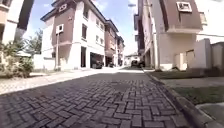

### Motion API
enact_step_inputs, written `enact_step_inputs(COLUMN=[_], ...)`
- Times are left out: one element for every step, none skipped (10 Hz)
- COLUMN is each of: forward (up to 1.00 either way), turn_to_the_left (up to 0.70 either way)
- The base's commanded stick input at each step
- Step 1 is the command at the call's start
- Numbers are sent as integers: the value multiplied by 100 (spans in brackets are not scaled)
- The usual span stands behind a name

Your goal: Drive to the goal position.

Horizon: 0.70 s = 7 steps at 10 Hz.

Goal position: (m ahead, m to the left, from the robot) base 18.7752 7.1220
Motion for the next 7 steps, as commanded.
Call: enact_step_inputs(forward=[50,50,50,50,50,50,50], turn_to_the_left=[0,0,0,0,0,0,0])
